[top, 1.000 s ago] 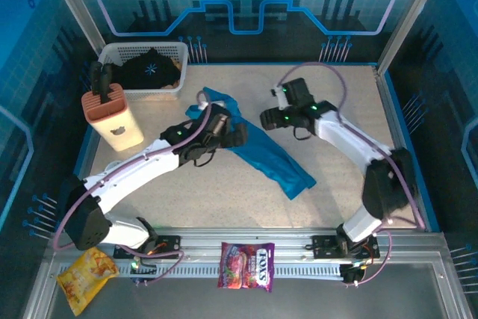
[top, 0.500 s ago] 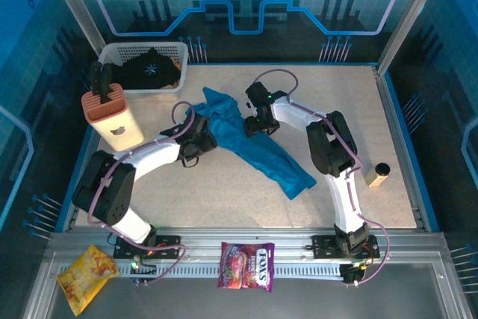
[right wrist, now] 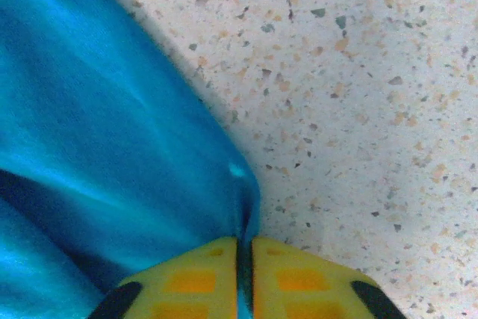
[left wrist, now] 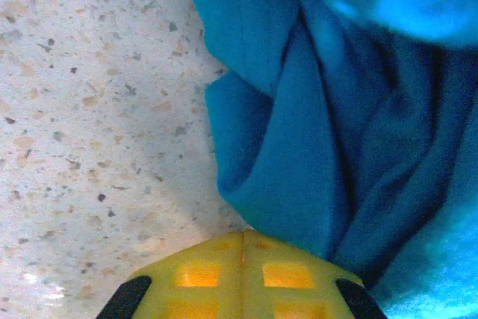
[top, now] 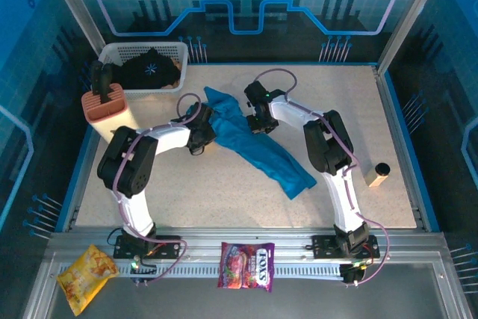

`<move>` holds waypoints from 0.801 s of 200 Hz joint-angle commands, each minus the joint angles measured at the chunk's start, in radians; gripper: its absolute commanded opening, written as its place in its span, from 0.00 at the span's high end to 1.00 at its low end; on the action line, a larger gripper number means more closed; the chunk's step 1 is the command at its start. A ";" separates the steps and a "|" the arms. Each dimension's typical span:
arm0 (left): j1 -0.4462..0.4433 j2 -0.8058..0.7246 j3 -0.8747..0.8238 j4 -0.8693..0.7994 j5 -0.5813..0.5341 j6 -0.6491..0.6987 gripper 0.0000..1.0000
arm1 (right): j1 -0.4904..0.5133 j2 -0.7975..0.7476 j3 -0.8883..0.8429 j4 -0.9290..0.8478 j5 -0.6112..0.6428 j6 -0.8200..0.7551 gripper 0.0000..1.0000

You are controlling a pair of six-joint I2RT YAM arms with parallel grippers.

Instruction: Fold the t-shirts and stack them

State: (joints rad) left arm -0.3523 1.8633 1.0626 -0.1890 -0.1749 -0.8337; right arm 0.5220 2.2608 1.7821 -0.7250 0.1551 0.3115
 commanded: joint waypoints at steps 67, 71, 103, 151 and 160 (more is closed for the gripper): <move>0.001 0.122 0.291 -0.077 -0.033 0.166 1.00 | -0.180 -0.483 -0.438 0.149 0.120 0.235 1.00; 0.001 0.129 0.306 -0.084 -0.036 0.174 1.00 | -0.195 -0.509 -0.466 0.160 0.117 0.248 1.00; 0.001 0.177 0.424 -0.128 0.006 0.231 1.00 | -0.295 -0.671 -0.653 0.239 0.093 0.328 1.00; -0.099 0.084 0.411 -0.117 0.207 0.273 0.70 | -0.387 -0.712 -0.760 0.289 0.037 0.359 1.00; -0.142 0.071 0.415 -0.139 0.233 0.284 0.61 | -0.391 -0.708 -0.764 0.294 0.034 0.358 1.00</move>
State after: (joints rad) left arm -0.3885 2.0125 1.4712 -0.2687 -0.0761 -0.6090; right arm 0.1520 1.5551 1.0344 -0.4782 0.2234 0.6334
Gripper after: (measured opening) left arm 0.299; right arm 0.065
